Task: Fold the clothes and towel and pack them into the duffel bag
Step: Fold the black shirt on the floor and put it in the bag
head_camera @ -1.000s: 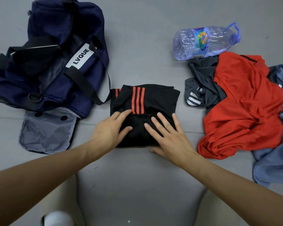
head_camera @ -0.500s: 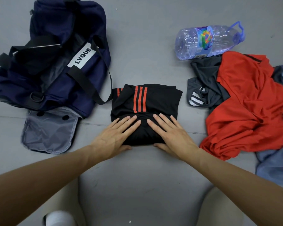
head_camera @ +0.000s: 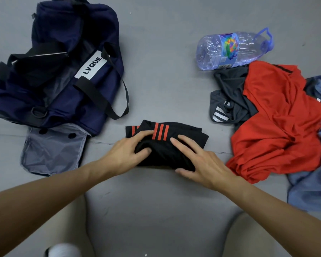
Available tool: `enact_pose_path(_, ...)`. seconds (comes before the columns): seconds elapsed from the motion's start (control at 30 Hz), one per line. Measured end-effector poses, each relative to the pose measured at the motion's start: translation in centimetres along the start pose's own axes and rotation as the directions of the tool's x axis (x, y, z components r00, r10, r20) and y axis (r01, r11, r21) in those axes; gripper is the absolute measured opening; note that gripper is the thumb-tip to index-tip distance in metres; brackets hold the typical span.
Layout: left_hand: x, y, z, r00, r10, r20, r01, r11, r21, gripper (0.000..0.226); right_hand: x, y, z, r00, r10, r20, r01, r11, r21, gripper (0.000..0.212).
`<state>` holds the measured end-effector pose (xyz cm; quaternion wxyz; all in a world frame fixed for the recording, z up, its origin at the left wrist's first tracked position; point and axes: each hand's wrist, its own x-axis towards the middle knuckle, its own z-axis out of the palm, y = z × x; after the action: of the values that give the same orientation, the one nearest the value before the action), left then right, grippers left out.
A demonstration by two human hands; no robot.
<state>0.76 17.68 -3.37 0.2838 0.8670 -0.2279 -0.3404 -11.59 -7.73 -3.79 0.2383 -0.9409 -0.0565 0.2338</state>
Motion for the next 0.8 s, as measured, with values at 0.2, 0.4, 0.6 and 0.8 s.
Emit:
enact_pose_path(0.2, 2.1, -0.4, -0.4, 0.974, -0.135, -0.180, 0.156, 0.982, 0.107, 0.052, 0.8, 0.4, 1.2, 0.989, 0.136, -0.063, -0.139, 0.989, -0.057, 0.064)
enact_pose_path(0.4, -0.2, -1.4, 1.5, 0.842, 0.521, -0.140, -0.314, 0.685, 0.658, 0.049, 1.6, 0.7, 1.3, 0.967, 0.123, -0.225, -0.177, 0.955, -0.240, 0.066)
enact_pose_path(0.6, -1.4, -3.0, 4.0, 0.908, 0.414, 0.069, -0.330, 0.601, 0.728, 0.063, 2.3, -0.2, 1.6, 0.965, -0.233, -0.117, 0.172, 0.908, -0.381, 0.070)
enact_pose_path(0.8, 0.4, -3.4, 3.2, 0.896, 0.433, 0.102, -0.360, 0.569, 0.739, 0.074, 2.8, -0.3, 1.7, 0.996, -0.090, -0.012, 0.083, 0.956, -0.283, 0.078)
